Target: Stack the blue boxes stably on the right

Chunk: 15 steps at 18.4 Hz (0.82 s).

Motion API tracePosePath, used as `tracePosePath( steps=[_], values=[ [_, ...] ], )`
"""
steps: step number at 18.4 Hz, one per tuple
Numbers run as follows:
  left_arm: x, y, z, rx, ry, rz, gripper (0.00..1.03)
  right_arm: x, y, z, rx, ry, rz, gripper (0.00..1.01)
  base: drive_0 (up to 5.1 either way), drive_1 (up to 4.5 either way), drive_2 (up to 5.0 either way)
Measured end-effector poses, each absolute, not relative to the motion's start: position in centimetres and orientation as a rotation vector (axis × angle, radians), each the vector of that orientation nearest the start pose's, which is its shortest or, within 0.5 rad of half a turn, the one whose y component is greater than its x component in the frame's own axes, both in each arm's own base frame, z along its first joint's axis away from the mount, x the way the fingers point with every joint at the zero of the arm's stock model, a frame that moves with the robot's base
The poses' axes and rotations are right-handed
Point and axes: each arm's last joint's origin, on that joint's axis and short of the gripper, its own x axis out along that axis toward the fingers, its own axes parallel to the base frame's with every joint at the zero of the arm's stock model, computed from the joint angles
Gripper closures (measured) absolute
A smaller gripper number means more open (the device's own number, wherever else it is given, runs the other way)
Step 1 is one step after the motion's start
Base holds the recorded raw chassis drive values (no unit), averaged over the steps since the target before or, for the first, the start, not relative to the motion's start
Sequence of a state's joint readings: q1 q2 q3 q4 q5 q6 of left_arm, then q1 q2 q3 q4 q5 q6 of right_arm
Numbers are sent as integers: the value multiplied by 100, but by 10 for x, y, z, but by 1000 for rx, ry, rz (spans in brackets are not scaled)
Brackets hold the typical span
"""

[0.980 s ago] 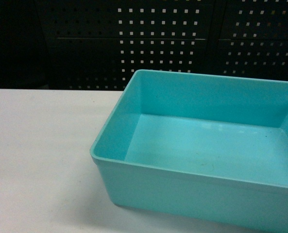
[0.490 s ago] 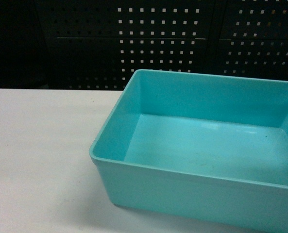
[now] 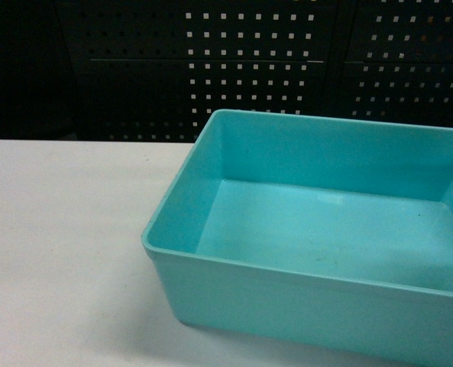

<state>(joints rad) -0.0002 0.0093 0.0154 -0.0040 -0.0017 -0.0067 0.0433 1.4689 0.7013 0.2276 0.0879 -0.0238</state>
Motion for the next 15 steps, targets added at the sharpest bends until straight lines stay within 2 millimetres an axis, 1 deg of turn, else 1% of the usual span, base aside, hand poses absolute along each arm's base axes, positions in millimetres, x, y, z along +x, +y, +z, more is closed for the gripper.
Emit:
tracePosePath(
  steps=[3,4,5,6,8,9,12,14,15],
  values=[
    [97,0,168,-7,-2,1,5,299,15,170,-67,599,-34,4,0,0,0],
    [97,0,168,-7,-2,2,5,300,17,165,-71,599,-29,12,0,0,0],
    [97,0,168,-7,-2,2,5,299,17,164,-75,582,-31,23,0,0,0],
    [97,0,168,-7,-2,2,5,298,17,163,-80,583,-27,30,0,0,0],
    [97,0,168,-7,-2,1,5,293,23,162,-92,583,-6,48,0,0,0],
    [97,0,168,-7,-2,2,5,291,29,160,-101,589,-1,59,0,0,0],
    [97,0,168,-7,-2,2,5,290,40,161,-92,577,9,82,0,0,0],
    [97,0,168,-7,-2,2,5,287,58,161,-89,567,76,98,0,0,0],
    [97,0,168,-7,-2,2,5,284,65,162,-86,566,97,99,0,0,0]
  ],
)
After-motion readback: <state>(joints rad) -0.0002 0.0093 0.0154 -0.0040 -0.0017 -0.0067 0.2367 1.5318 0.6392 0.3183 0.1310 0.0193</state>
